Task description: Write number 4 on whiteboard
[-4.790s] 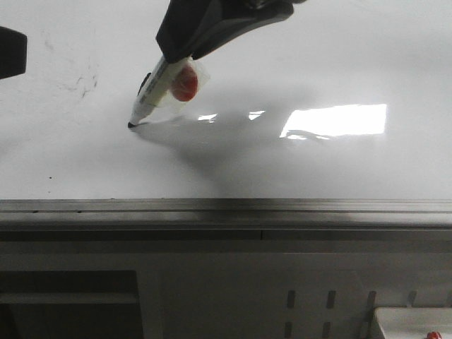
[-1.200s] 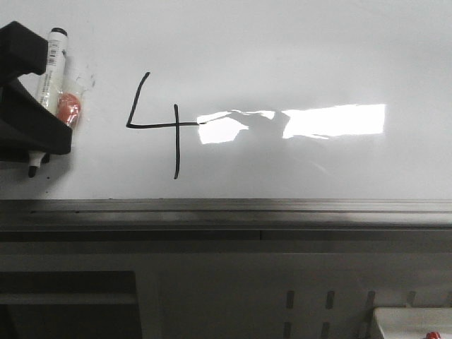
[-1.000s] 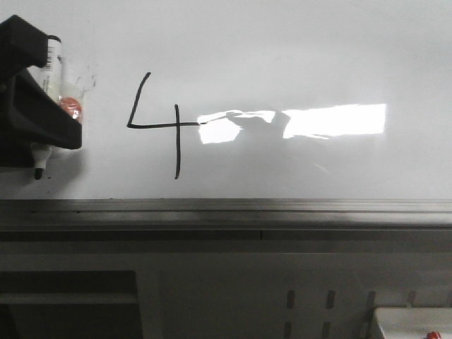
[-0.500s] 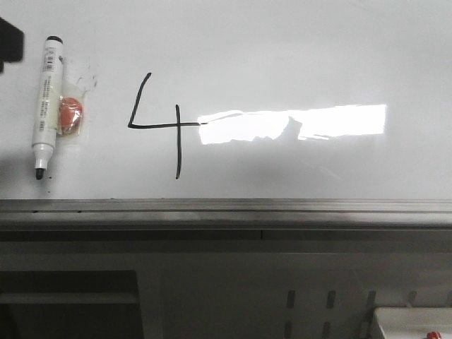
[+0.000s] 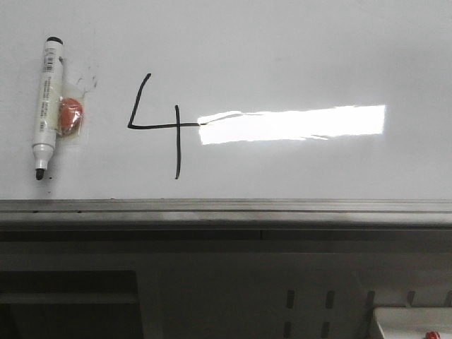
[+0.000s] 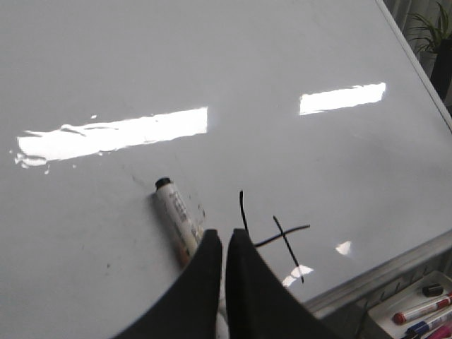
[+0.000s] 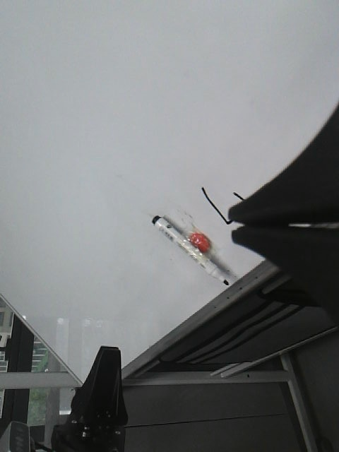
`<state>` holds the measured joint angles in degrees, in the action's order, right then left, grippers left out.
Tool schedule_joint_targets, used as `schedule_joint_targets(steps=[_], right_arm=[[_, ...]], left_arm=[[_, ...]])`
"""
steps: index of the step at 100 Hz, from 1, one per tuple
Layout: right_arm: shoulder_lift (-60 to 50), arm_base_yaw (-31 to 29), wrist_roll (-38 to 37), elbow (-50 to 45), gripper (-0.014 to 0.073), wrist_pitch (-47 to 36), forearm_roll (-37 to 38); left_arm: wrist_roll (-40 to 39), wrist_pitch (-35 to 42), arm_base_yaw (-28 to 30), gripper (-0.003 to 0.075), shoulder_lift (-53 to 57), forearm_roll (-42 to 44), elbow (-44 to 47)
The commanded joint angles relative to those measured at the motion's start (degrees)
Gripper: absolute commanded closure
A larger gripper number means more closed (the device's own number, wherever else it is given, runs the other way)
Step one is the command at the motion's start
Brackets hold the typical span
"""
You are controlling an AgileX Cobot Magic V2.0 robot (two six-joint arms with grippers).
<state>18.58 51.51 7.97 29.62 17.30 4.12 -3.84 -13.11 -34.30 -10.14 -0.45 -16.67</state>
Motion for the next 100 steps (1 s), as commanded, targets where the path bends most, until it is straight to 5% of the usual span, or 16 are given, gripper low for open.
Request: schedule_joint_targets(steps=[1, 29, 100], right_arm=[[-5.5, -0.3, 0.0, -4.3, 0.0646, -5.0, 0.7], [-20.1, -0.3, 0.0, -14.6, 0.0646, -4.9, 0.7], [-19.6, -0.3, 0.0, -14.9, 0.0648, -4.6, 0.7]], left_arm=[[0.2, 3.2, 0.1, 0.0740, 3.1, 0.5, 2.3], [0.2, 3.3, 0.1, 0.0741, 7.5, -0.7, 6.6], [0.2, 2.9, 1.1, 0.0741, 7.5, -0.6, 7.5]])
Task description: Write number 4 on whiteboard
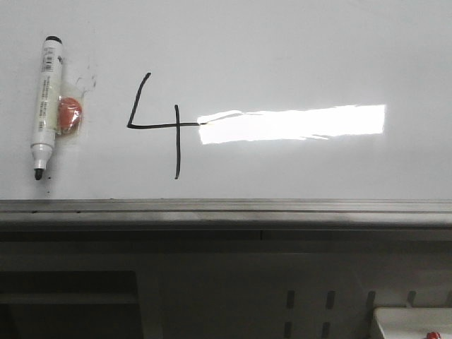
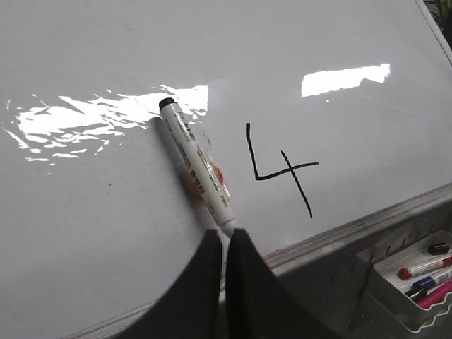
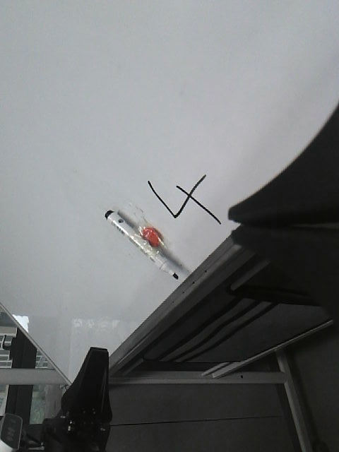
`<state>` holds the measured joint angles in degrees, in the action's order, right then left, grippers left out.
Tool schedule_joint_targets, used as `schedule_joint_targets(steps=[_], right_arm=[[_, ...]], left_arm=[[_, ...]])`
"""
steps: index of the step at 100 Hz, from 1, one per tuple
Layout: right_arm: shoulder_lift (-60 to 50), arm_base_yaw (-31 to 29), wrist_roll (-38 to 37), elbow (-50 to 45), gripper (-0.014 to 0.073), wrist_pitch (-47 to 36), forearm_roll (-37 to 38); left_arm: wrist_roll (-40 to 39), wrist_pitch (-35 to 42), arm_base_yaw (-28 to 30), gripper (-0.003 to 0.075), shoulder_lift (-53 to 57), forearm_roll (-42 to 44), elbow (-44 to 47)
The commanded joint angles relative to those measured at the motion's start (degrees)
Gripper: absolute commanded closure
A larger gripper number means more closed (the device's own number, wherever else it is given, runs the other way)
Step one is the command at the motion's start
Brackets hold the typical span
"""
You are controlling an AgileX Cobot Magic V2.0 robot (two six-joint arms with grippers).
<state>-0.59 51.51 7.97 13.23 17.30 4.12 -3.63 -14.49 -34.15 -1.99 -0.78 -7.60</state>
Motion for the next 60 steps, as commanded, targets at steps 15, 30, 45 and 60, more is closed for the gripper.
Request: schedule_joint_targets(steps=[15, 30, 45, 60], right_arm=[[-0.4, -0.3, 0.0, 1.5, 0.0648, -4.6, 0.7], [-0.4, -0.3, 0.0, 1.5, 0.0648, -4.6, 0.7], [-0.4, -0.3, 0.0, 1.5, 0.0648, -4.6, 0.7], [-0.4, -0.3, 0.0, 1.5, 0.0648, -4.6, 0.7]], left_arm=[[0.3, 3.1, 8.0, 0.0741, -0.6, 0.4, -1.5], [7.3, 3.6, 18.7, 0.0741, -0.5, 0.5, 0.7], [7.4, 3.8, 27.1, 0.0741, 1.3, -1.6, 4.9], [7.4, 3.7, 29.8, 0.0741, 3.8, -2.2, 9.9]])
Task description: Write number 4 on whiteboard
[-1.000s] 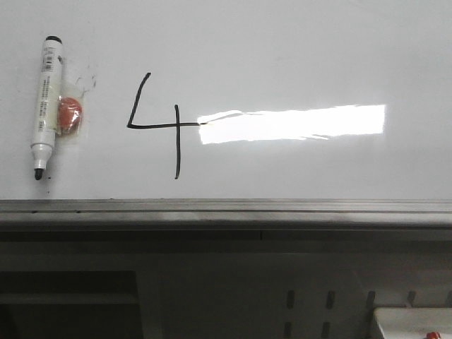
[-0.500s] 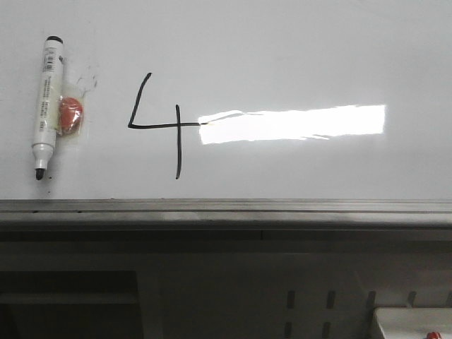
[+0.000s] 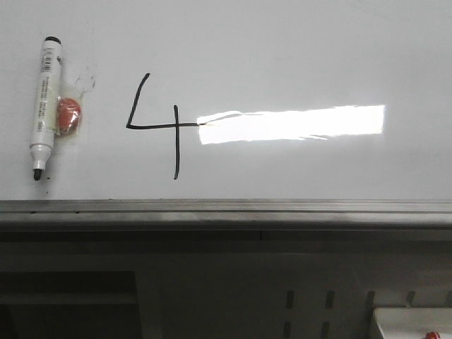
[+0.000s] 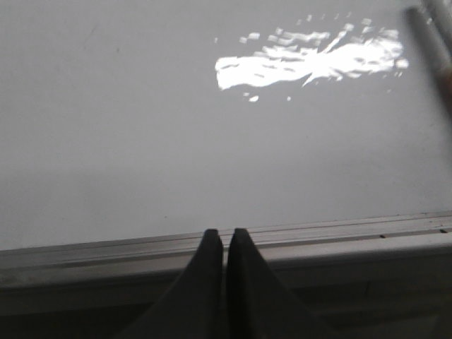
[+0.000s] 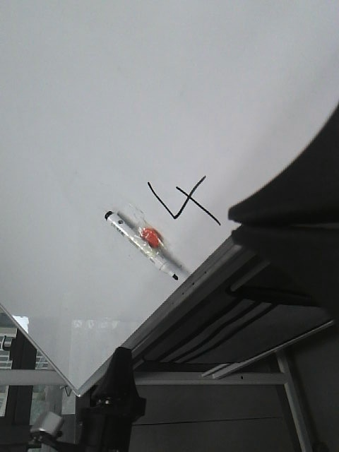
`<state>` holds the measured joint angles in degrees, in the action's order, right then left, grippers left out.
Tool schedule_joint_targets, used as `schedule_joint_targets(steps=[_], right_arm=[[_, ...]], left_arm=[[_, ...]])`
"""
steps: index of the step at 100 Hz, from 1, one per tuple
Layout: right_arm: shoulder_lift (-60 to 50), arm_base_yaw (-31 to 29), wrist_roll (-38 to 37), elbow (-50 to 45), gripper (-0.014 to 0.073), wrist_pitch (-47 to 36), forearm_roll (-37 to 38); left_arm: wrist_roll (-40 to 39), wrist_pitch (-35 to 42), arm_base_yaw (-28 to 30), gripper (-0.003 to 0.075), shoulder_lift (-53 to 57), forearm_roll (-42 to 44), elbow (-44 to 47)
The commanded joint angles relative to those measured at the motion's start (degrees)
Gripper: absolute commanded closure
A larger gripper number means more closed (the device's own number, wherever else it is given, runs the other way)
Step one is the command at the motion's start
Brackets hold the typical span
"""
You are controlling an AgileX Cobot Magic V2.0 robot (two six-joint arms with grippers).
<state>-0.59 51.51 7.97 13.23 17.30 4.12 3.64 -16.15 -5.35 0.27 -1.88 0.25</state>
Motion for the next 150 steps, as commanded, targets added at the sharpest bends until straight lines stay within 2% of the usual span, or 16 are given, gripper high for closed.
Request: schedule_joint_targets(steps=[1, 15, 126, 139, 150], right_arm=[[-0.4, -0.3, 0.0, 1.5, 0.0648, -4.6, 0.7], [-0.4, -0.3, 0.0, 1.5, 0.0648, -4.6, 0.7], [-0.4, -0.3, -0.4, 1.1, 0.0648, -5.5, 0.7], [-0.4, -2.6, -2.7, 1.1, 0.0648, -7.6, 0.7], [-0.4, -8.6, -2.7, 0.1, 0.0648, -11.3, 0.7]], left_arm=[[0.1, 4.1, 1.2, 0.0741, 1.5, -1.1, 2.0], [0.1, -0.3, 1.5, 0.0741, 1.5, -0.8, 2.0], [0.1, -0.1, 1.5, 0.0741, 1.5, -0.5, 2.0], [0.1, -0.1, 1.5, 0.0741, 1.5, -0.5, 2.0], [0.1, -0.1, 1.5, 0.0741, 1.5, -0.5, 2.0]])
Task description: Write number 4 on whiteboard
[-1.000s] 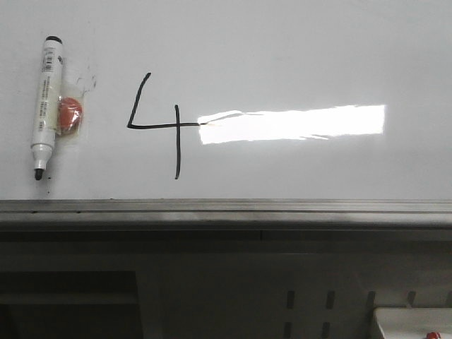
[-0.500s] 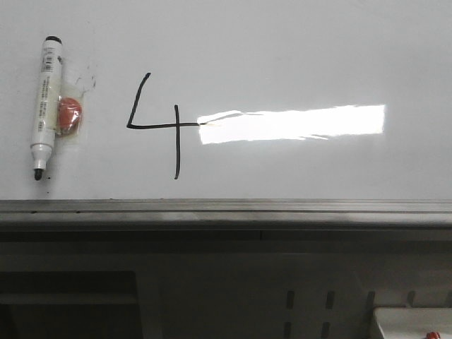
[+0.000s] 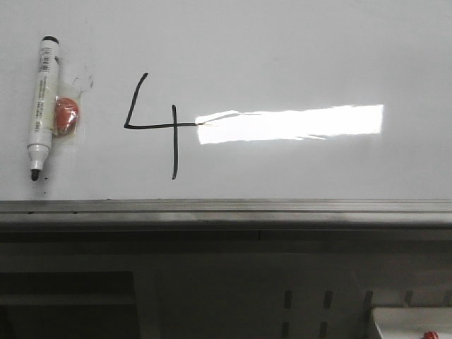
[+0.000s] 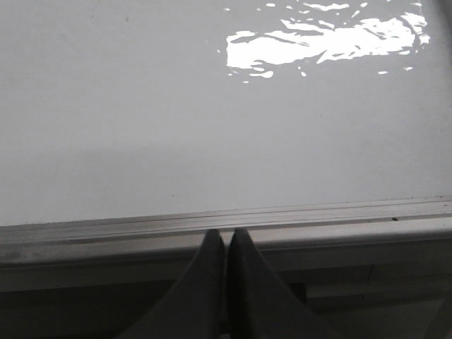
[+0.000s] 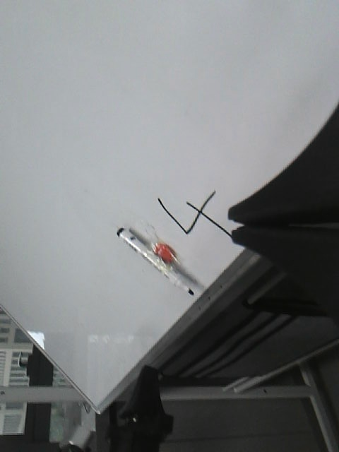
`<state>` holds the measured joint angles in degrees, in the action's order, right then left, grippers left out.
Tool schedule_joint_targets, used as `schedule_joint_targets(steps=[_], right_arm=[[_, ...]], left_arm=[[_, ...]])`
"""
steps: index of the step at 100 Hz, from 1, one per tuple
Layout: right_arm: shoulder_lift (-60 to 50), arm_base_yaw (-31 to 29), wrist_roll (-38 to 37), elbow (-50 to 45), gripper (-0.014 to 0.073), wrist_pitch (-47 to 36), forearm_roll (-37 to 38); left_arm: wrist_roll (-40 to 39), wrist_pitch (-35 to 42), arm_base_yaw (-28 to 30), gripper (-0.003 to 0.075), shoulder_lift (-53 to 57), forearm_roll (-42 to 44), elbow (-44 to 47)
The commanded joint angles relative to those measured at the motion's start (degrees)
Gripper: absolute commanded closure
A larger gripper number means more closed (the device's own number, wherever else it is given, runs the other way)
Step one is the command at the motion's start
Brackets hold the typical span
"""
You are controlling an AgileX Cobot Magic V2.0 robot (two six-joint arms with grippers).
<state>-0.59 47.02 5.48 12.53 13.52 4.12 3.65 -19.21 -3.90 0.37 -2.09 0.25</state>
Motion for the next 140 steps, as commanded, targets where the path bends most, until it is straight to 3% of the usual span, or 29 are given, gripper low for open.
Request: schedule_joint_targets(steps=[1, 16, 32, 58, 73, 88, 102, 140], right_arm=[[-0.4, -4.7, -0.2, 0.7, 0.0648, -7.9, 0.7], [-0.4, -20.3, -0.2, -2.0, 0.0648, -13.5, 0.7], [-0.4, -36.0, -0.5, -4.1, 0.0648, -13.2, 0.7], [-0.4, -51.1, -8.1, -10.6, 0.0648, -11.2, 0.7], [-0.6, -52.6, -8.1, -14.6, 0.0648, -11.0, 0.4], [-0.8, -52.6, -8.1, -14.5, 0.0648, -0.6, 0.4], [-0.8, -52.6, -8.1, -14.6, 0.0648, 3.8, 0.4], [-0.9, -52.6, -8.1, -14.6, 0.0648, 4.1, 0.4]], left_arm=[[0.1, 2.9, 0.1, 0.0741, 1.4, -0.3, 2.0], [0.1, 2.9, 0.1, 0.0741, 1.4, -0.3, 2.0], [0.1, 2.9, 0.1, 0.0741, 1.4, -0.3, 2.0], [0.1, 2.9, 0.1, 0.0741, 1.4, -0.3, 2.0], [0.1, 2.9, 0.1, 0.0741, 1.4, -0.3, 2.0], [0.1, 2.9, 0.1, 0.0741, 1.4, -0.3, 2.0], [0.1, 2.9, 0.1, 0.0741, 1.4, -0.3, 2.0], [0.1, 2.9, 0.1, 0.0741, 1.4, -0.3, 2.0]])
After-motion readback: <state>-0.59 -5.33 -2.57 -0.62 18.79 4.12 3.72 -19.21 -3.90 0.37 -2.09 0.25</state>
